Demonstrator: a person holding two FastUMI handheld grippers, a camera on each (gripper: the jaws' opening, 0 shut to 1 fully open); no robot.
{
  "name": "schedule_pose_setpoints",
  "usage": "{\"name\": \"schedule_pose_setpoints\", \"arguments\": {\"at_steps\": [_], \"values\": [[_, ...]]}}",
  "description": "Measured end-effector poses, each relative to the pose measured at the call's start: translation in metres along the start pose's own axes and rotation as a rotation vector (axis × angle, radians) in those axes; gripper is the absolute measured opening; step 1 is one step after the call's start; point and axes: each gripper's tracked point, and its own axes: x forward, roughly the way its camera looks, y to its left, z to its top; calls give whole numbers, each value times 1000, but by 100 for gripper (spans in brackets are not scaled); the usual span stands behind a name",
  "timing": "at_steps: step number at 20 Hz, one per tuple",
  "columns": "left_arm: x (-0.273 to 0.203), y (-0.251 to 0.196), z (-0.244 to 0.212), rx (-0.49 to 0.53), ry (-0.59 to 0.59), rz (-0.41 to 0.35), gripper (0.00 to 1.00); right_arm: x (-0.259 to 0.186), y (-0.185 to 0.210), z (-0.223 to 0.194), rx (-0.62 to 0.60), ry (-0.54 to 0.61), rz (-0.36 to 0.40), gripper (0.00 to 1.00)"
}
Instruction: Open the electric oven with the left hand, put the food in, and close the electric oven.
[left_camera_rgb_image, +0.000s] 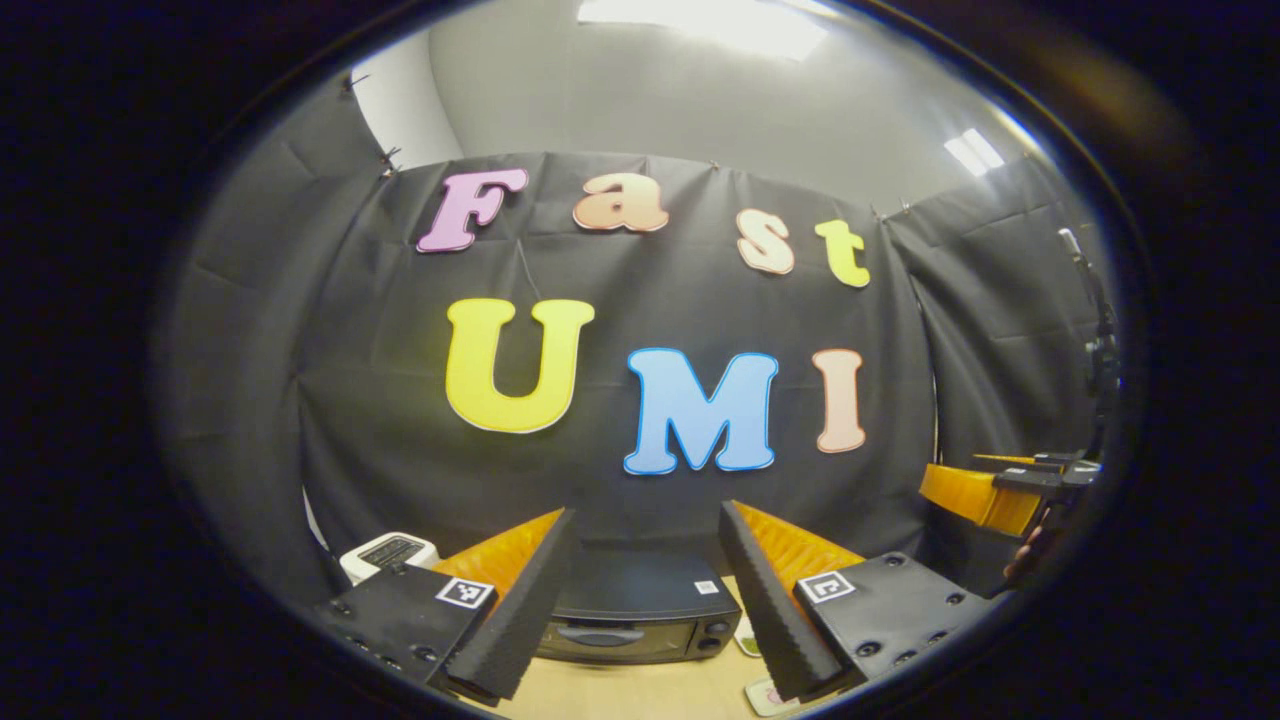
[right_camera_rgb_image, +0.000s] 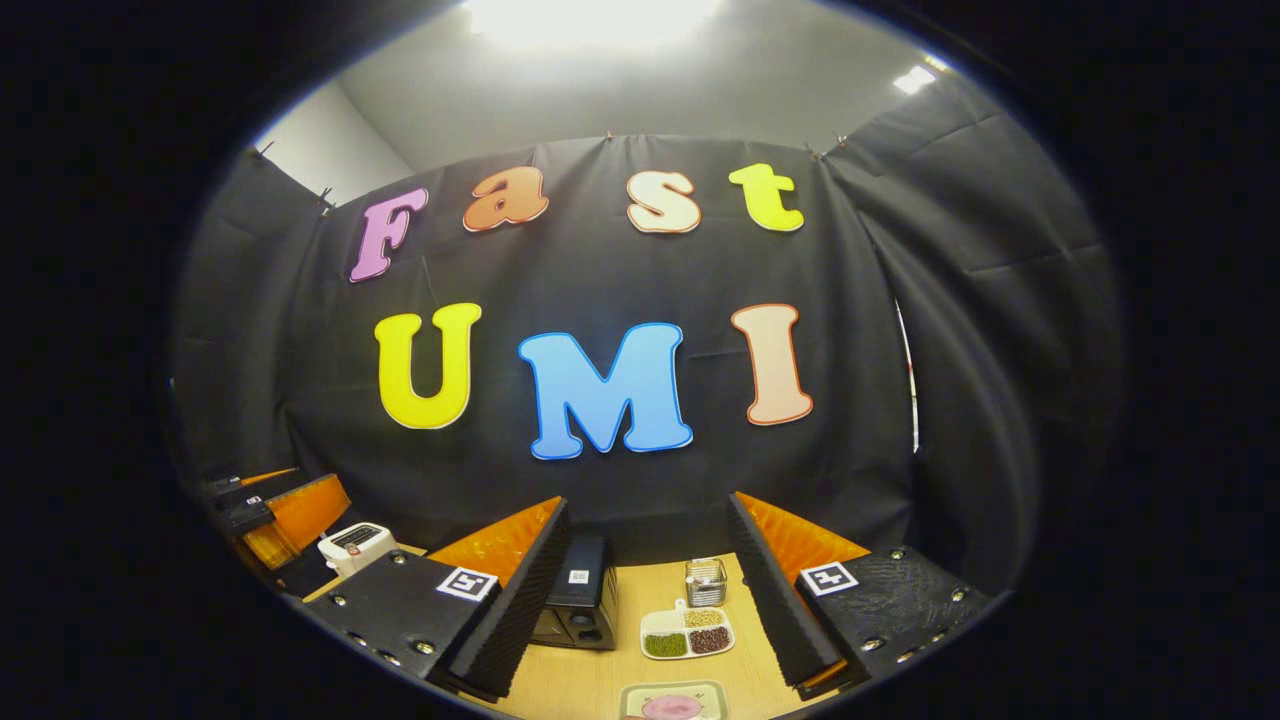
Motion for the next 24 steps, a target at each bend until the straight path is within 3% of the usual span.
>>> {"name": "schedule_pose_setpoints", "arguments": {"at_steps": [6,7,11,12,14,17,19,21,23,24], "values": [[34,13,-67,-19,117,0,99,3,-14,-10,-6,21,-29,95],[43,16,-81,-10,148,5,95,4,-16,-11,-6,27,-30,95],[71,22,-143,-17,272,12,99,10,-31,-22,-16,55,-51,94],[77,25,-155,-6,297,17,95,11,-36,-26,-21,69,-57,94],[91,29,-179,10,332,20,99,14,-43,-31,-22,86,-70,94],[111,36,-210,-4,384,26,99,17,-55,-36,-25,101,-99,94],[123,40,-230,-18,424,34,92,18,-60,-40,-28,112,-112,94],[133,43,-249,-10,457,34,99,20,-63,-43,-33,123,-121,94],[141,47,-267,13,489,34,92,22,-63,-45,-34,130,-128,94],[142,48,-275,13,510,34,95,23,-63,-45,-33,130,-132,94]]}}
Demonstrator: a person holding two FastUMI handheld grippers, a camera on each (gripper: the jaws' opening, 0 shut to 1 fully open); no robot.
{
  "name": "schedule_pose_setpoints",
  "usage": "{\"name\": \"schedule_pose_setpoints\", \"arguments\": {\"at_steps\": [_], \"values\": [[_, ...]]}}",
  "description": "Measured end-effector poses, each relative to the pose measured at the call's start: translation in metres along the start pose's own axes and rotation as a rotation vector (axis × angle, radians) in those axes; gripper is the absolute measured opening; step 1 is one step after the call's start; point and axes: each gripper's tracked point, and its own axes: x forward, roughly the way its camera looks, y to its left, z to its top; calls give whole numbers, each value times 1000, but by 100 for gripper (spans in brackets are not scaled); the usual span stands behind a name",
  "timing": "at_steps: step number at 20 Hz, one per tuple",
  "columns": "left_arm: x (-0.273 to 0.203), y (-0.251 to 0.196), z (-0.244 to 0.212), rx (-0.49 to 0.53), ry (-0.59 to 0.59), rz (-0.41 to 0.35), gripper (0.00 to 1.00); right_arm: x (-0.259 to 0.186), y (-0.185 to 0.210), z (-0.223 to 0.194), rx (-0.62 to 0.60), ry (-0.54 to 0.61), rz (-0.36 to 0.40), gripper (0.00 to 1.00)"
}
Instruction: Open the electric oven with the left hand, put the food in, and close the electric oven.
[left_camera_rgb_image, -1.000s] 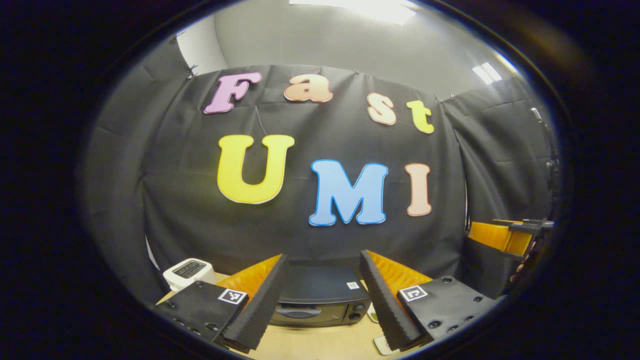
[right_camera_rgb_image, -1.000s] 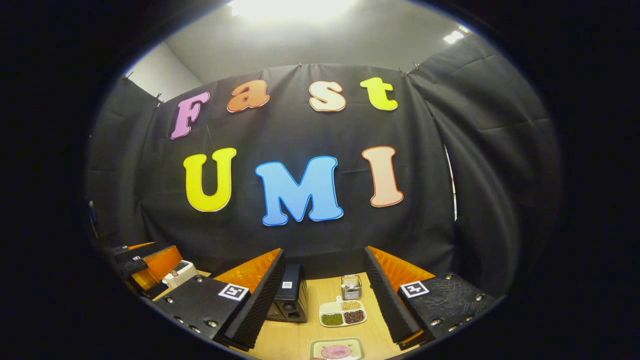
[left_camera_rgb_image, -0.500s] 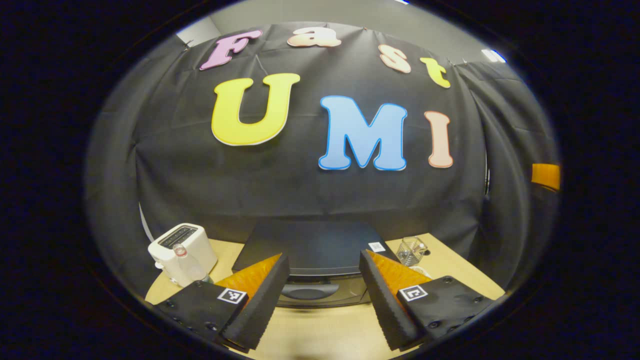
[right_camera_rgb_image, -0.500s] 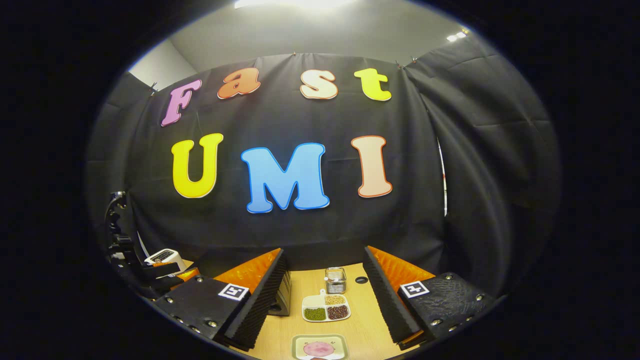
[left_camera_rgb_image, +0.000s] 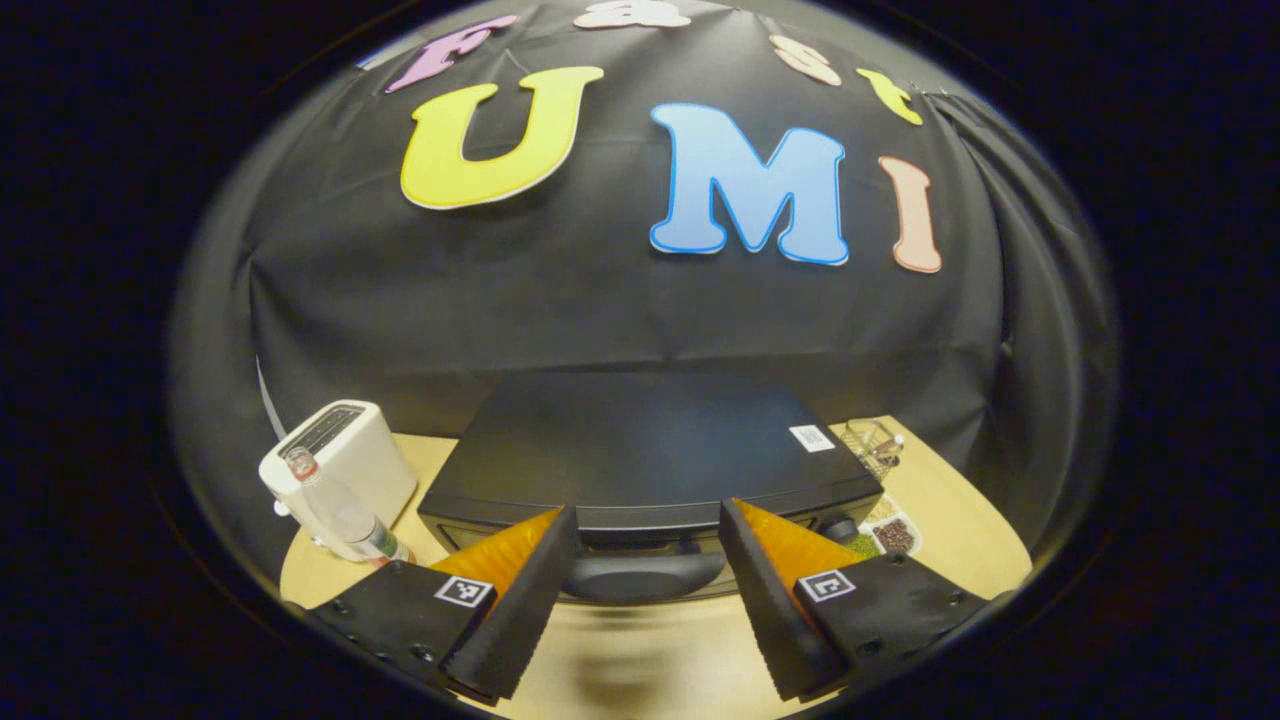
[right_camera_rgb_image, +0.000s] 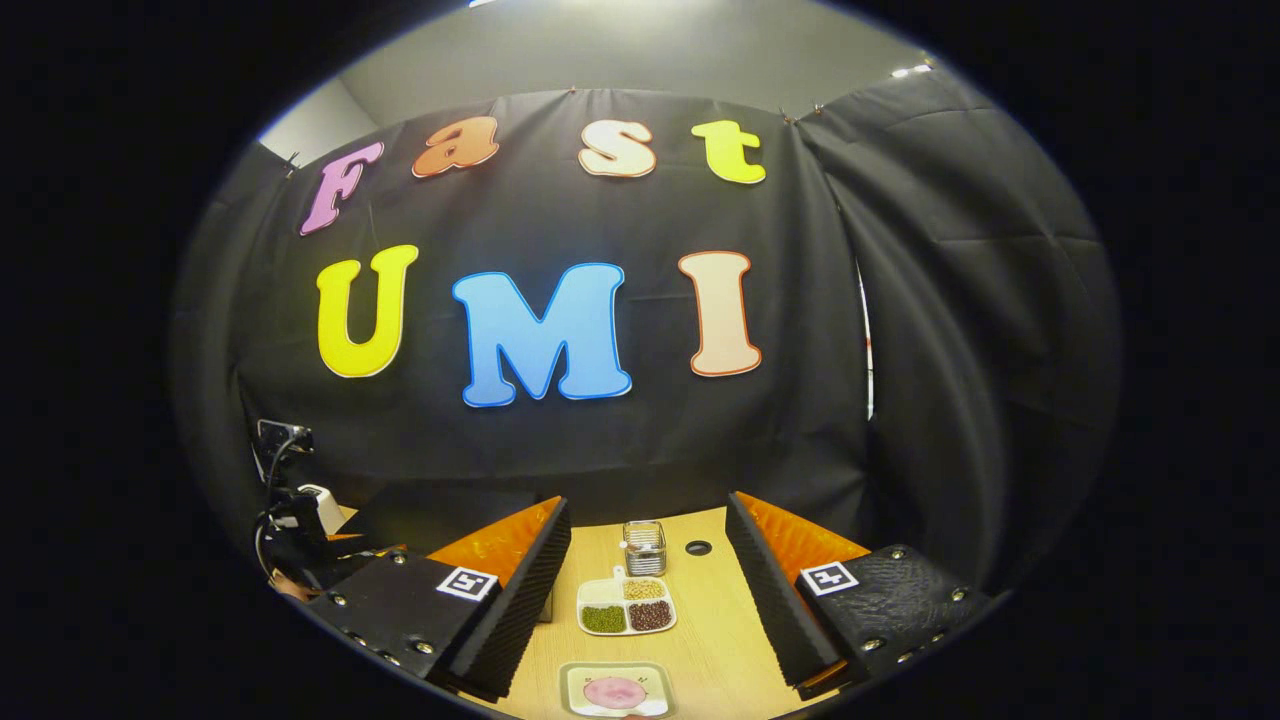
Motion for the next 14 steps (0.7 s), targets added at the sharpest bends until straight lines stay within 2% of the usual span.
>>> {"name": "schedule_pose_setpoints", "arguments": {"at_steps": [1,2,3,5,7,9,10,11,12,13,14], "values": [[5,1,-6,-2,13,1,95,1,-1,-1,2,0,-5,94],[10,3,-10,-1,23,7,99,2,0,-1,3,2,-7,94],[15,4,-15,5,33,11,95,2,1,-3,3,3,-9,94],[19,5,-17,23,25,27,99,3,1,-5,-6,11,-14,94],[16,6,-18,51,19,39,97,3,1,-6,-10,17,-22,94],[18,6,-18,32,12,46,97,3,5,-8,1,24,-14,95],[18,5,-18,21,10,50,94,3,6,-8,1,24,-11,95],[17,7,-19,24,8,52,98,3,8,-8,-1,24,-7,95],[16,7,-19,26,9,53,94,2,10,-7,-2,22,-1,95],[14,6,-21,25,12,53,98,1,13,-7,-3,20,5,95],[12,6,-23,19,16,50,94,0,15,-5,-4,16,11,95]]}}
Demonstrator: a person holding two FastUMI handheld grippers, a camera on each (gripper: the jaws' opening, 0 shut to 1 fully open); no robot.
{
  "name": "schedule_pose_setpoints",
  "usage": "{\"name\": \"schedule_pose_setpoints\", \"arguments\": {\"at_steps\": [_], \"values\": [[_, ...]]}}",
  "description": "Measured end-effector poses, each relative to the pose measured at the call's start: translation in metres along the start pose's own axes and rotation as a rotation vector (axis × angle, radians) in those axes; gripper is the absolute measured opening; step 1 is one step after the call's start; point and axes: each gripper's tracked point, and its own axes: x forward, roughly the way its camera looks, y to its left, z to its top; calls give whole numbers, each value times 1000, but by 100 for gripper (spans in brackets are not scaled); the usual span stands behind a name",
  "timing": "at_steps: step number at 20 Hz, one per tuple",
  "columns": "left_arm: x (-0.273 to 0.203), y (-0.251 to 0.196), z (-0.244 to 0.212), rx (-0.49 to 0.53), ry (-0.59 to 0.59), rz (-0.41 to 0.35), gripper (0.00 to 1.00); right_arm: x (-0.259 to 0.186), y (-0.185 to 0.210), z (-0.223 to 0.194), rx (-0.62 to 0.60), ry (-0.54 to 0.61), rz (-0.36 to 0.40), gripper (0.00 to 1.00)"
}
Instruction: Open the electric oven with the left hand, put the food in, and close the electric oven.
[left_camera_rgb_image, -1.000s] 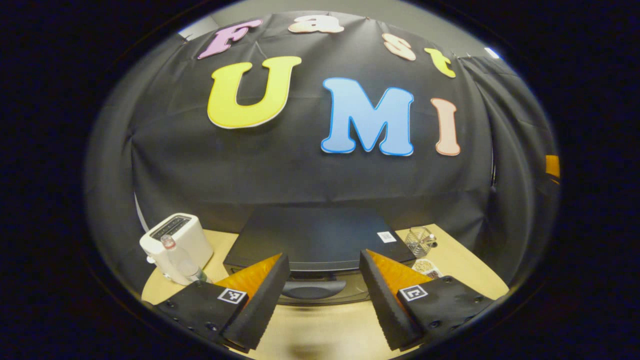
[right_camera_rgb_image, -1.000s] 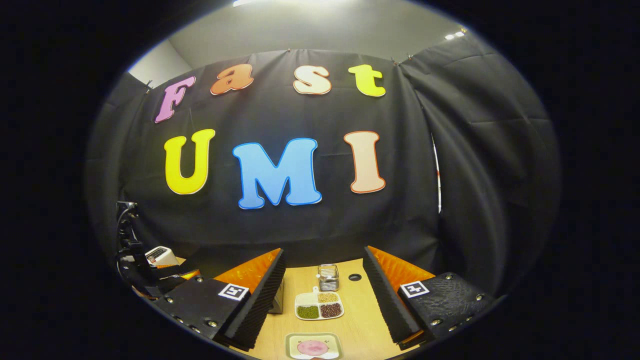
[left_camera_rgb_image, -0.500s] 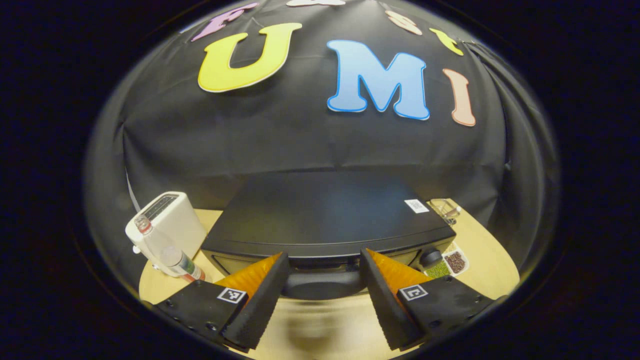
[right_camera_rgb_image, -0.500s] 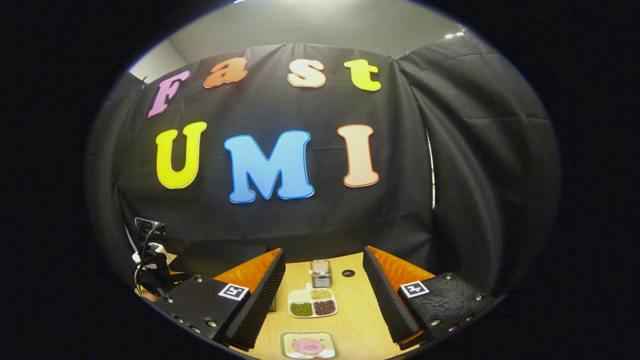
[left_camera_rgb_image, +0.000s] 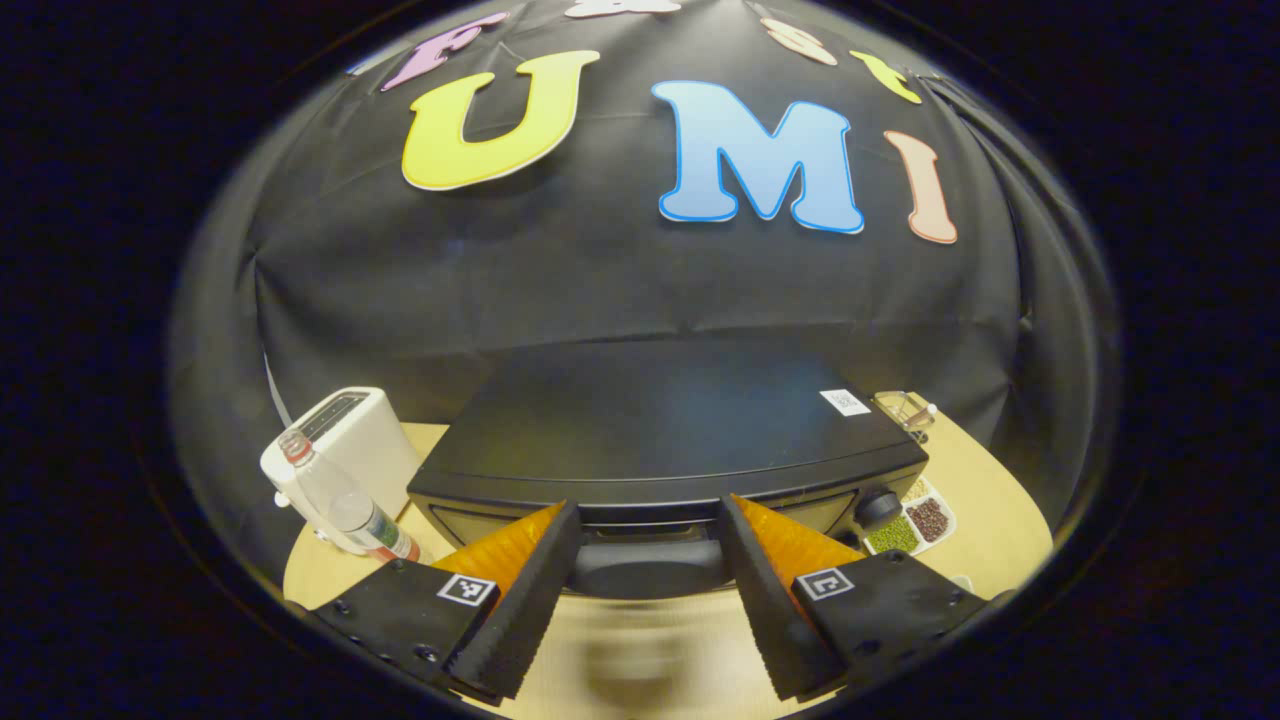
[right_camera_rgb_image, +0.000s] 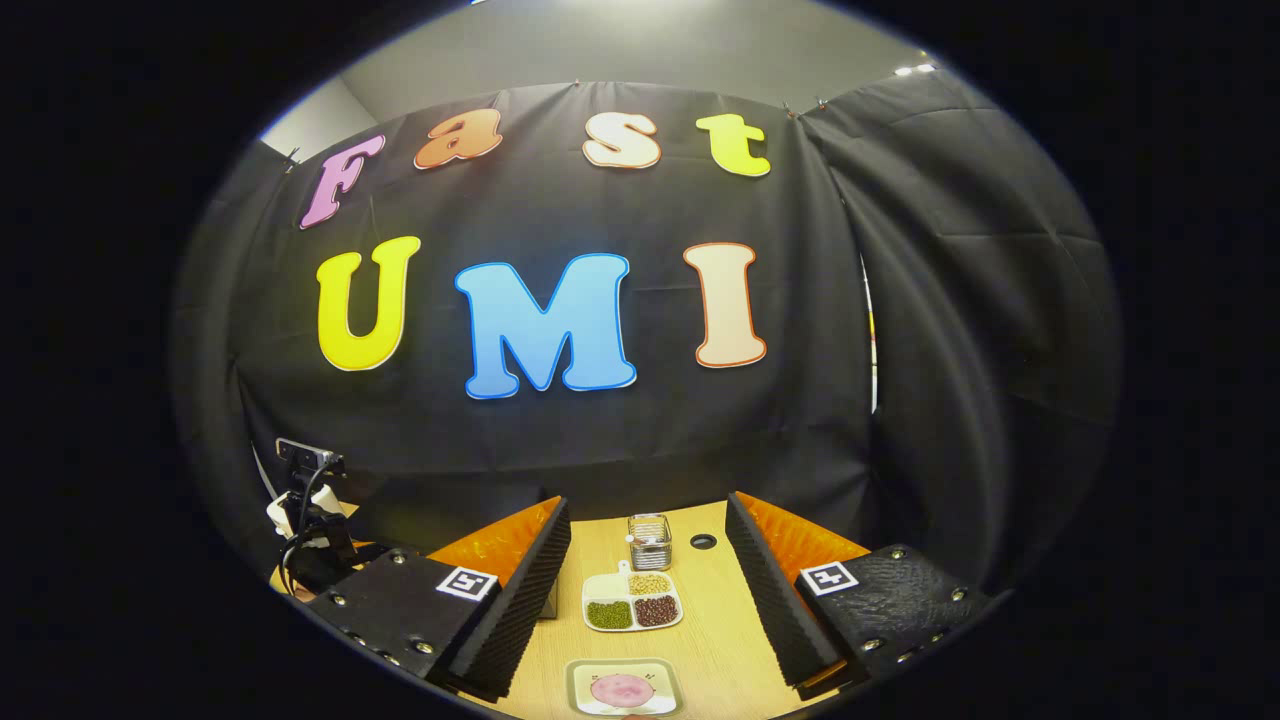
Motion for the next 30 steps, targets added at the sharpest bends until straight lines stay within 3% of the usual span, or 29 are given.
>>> {"name": "schedule_pose_setpoints", "arguments": {"at_steps": [3,13,14,16,18,20,22,25,26,30], "values": [[-12,-1,-9,-2,2,-4,98,-5,2,-3,-1,-2,12,94],[-47,-6,-56,31,31,7,93,-16,8,-13,-4,27,37,95],[-51,-6,-62,33,39,7,89,-16,9,-13,-5,27,41,95],[-57,-7,-77,35,61,5,98,-19,11,-14,-8,28,46,95],[-60,-8,-89,44,76,2,93,-21,11,-16,-11,31,49,95],[-63,-8,-99,52,89,1,98,-23,11,-18,-12,36,51,95],[-66,-9,-113,53,109,-3,89,-25,12,-22,-14,47,54,95],[-65,-10,-140,62,173,-8,97,-27,16,-31,-16,72,73,95],[-63,-8,-152,55,204,-6,89,-28,17,-33,-19,81,78,95],[-70,10,-148,-26,201,24,98,-29,19,-43,-42,114,93,95]]}}
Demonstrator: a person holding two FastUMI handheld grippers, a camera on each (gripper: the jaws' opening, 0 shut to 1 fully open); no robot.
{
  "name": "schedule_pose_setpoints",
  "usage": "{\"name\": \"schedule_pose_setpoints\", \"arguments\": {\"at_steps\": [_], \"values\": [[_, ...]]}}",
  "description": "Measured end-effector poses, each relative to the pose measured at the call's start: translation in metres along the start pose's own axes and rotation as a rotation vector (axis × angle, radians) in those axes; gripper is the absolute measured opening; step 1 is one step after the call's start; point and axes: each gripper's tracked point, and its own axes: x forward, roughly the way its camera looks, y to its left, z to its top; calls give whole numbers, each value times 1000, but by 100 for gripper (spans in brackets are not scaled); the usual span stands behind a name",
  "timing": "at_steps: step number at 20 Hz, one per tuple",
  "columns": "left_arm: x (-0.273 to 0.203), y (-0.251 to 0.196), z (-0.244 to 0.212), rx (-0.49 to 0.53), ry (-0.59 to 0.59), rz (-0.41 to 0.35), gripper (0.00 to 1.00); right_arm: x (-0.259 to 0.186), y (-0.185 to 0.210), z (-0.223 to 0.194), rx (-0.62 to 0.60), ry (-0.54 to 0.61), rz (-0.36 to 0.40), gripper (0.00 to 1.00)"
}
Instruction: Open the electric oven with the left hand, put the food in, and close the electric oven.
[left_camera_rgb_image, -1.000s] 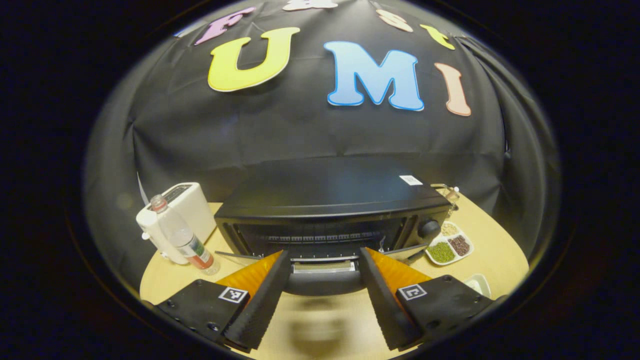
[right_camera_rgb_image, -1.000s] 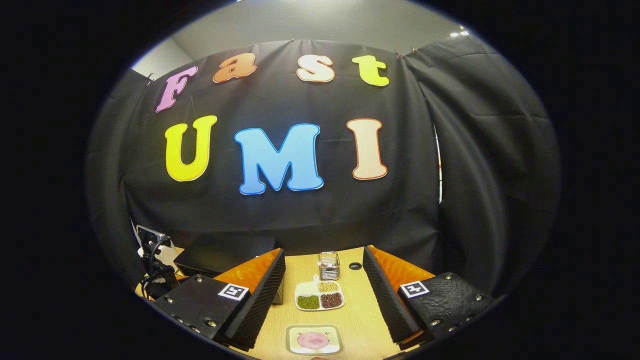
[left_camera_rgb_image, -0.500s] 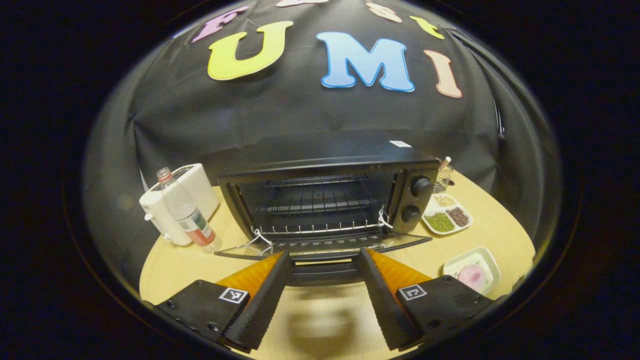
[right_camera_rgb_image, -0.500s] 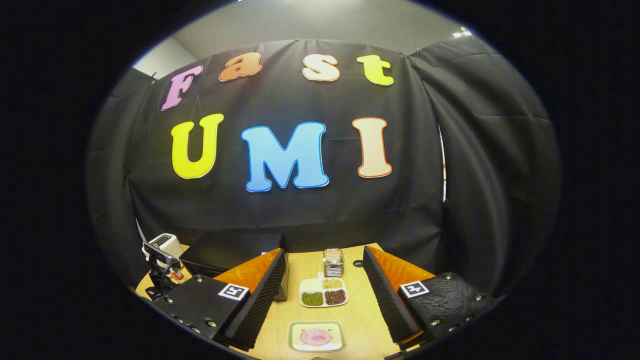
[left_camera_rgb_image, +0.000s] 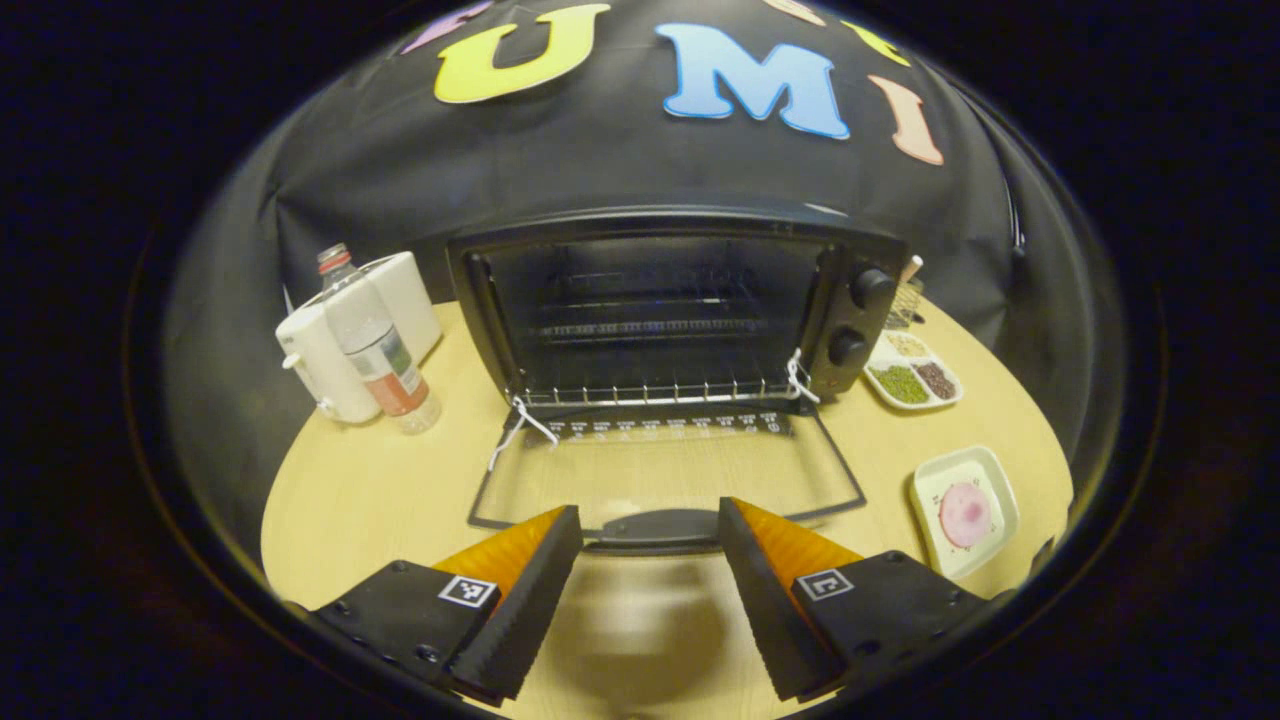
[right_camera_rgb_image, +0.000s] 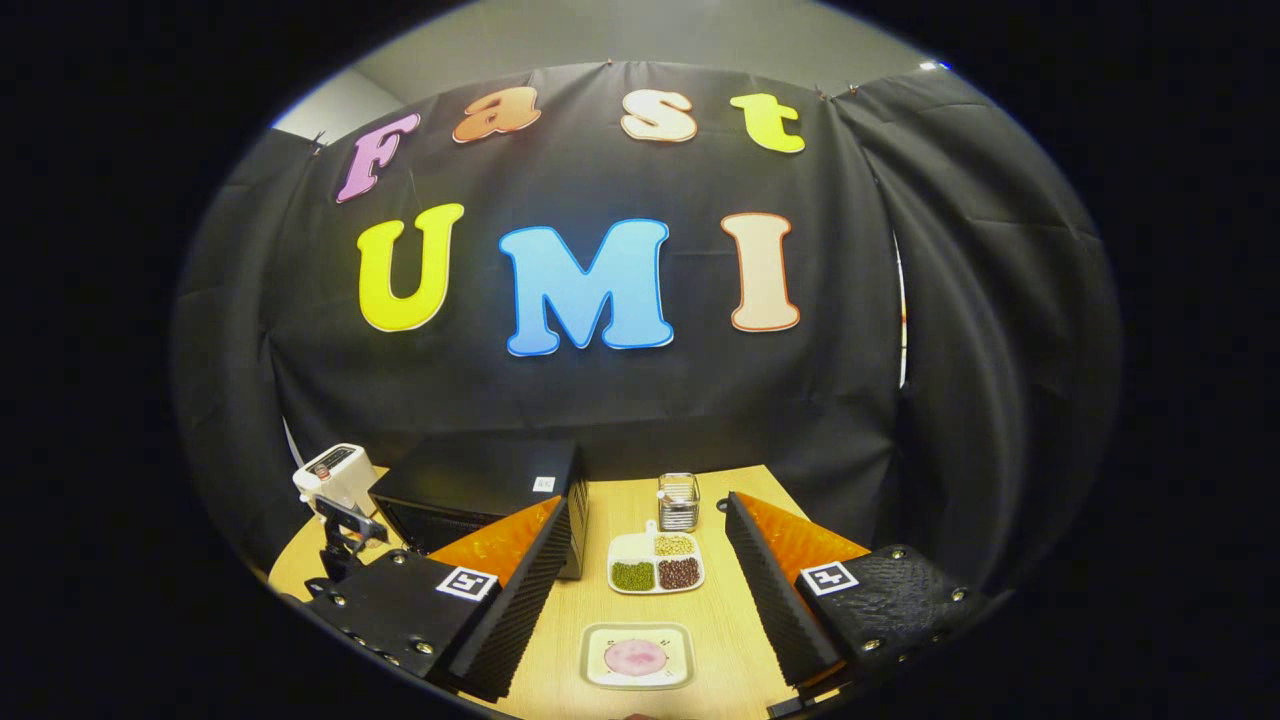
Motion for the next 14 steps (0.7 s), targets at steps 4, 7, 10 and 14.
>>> {"name": "schedule_pose_setpoints", "arguments": {"at_steps": [4,7,10,14], "values": [[-25,13,66,-20,-139,11,97,13,-1,-28,32,98,49,95],[-64,21,123,-38,-271,10,93,29,-5,-62,99,232,95,95],[-112,28,179,-43,-416,9,93,43,-5,-97,180,379,162,95],[-187,37,237,-38,-609,13,90,59,-22,-147,287,560,186,95]]}}
